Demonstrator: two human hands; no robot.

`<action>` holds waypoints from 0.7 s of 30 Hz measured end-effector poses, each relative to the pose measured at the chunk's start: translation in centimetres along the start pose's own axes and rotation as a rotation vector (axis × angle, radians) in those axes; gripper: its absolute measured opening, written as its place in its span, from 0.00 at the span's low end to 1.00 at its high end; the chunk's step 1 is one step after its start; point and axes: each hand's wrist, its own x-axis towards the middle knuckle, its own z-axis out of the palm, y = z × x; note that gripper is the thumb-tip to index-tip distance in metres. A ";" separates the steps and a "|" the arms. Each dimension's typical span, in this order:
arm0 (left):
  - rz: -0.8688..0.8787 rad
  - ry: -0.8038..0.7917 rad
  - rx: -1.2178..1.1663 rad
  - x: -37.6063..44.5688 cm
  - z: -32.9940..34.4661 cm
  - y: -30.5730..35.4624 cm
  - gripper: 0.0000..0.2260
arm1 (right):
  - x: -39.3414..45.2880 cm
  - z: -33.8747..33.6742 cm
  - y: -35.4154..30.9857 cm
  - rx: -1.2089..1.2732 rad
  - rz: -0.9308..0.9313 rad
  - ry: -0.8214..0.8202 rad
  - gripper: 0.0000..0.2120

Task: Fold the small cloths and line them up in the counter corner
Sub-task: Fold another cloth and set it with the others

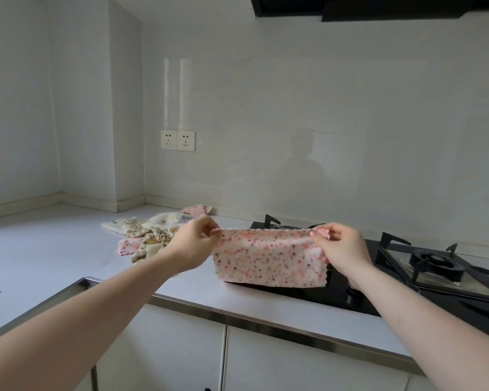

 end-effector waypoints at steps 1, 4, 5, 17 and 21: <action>-0.015 0.052 0.005 0.6 -0.1 0.5 0.05 | 0.7 0.1 -0.5 0.022 0.034 0.007 0.01; -0.113 0.147 -0.136 2.7 -0.7 2.6 0.07 | 3.0 0.7 -2.7 0.121 0.105 0.048 0.03; -0.146 0.163 -0.237 3.4 -1.1 3.5 0.07 | 3.8 0.9 -3.6 0.128 0.088 0.074 0.04; -0.231 0.172 -0.427 5.4 -3.9 6.3 0.08 | 5.6 0.7 -7.2 0.024 0.074 0.192 0.05; -0.219 0.149 -0.411 5.2 -3.6 5.9 0.10 | 5.6 1.0 -6.6 0.087 0.106 0.186 0.03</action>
